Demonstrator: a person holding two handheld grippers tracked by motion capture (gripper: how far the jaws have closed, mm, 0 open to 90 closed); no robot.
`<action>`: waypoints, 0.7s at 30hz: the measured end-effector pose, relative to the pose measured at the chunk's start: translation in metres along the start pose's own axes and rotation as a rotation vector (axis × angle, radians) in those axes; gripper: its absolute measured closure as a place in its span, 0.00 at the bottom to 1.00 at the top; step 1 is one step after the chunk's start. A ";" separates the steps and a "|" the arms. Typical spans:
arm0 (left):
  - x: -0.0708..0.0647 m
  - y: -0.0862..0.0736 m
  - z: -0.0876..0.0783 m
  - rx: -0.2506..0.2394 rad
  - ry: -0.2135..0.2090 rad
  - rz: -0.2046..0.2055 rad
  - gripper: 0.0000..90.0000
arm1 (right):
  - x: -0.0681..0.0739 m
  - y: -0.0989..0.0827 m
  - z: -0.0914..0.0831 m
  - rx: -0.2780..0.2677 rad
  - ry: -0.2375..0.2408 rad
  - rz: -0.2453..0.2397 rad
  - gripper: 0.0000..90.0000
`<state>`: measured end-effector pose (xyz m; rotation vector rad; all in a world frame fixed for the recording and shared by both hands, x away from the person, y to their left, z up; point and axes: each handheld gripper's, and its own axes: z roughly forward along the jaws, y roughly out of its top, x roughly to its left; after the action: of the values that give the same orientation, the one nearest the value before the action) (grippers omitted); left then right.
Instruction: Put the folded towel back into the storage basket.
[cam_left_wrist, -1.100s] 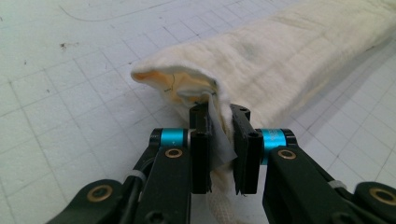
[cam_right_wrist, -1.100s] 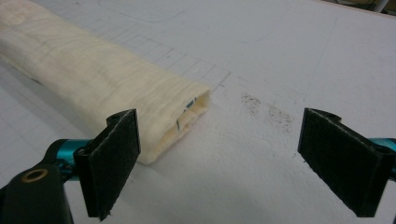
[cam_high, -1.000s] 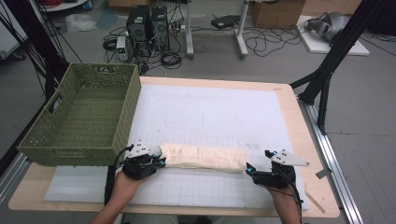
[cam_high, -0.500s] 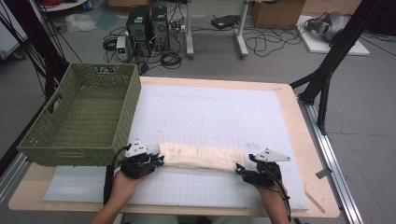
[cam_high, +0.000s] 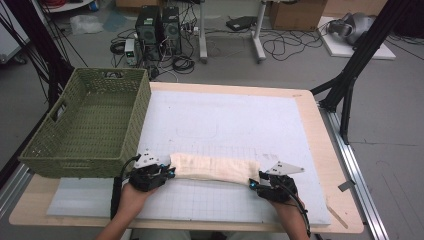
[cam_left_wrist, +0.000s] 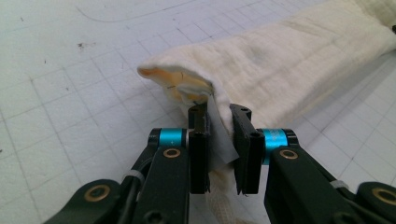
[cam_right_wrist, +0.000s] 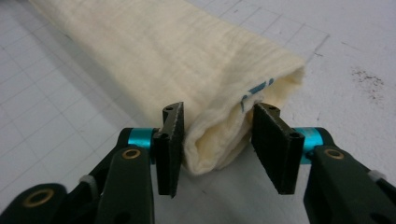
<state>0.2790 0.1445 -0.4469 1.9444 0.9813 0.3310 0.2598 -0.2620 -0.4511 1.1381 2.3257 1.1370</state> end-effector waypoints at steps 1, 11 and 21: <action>0.000 0.000 0.000 0.002 0.001 0.003 0.87 | 0.000 0.000 0.000 -0.002 0.008 -0.008 0.64; 0.000 -0.001 0.001 0.003 0.001 0.005 0.86 | 0.000 0.000 0.001 0.005 0.032 -0.013 0.64; 0.000 0.000 0.000 -0.005 0.000 0.006 0.86 | 0.001 0.001 0.000 0.006 0.083 0.032 0.88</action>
<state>0.2788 0.1444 -0.4470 1.9432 0.9740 0.3365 0.2591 -0.2609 -0.4500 1.1552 2.3823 1.2110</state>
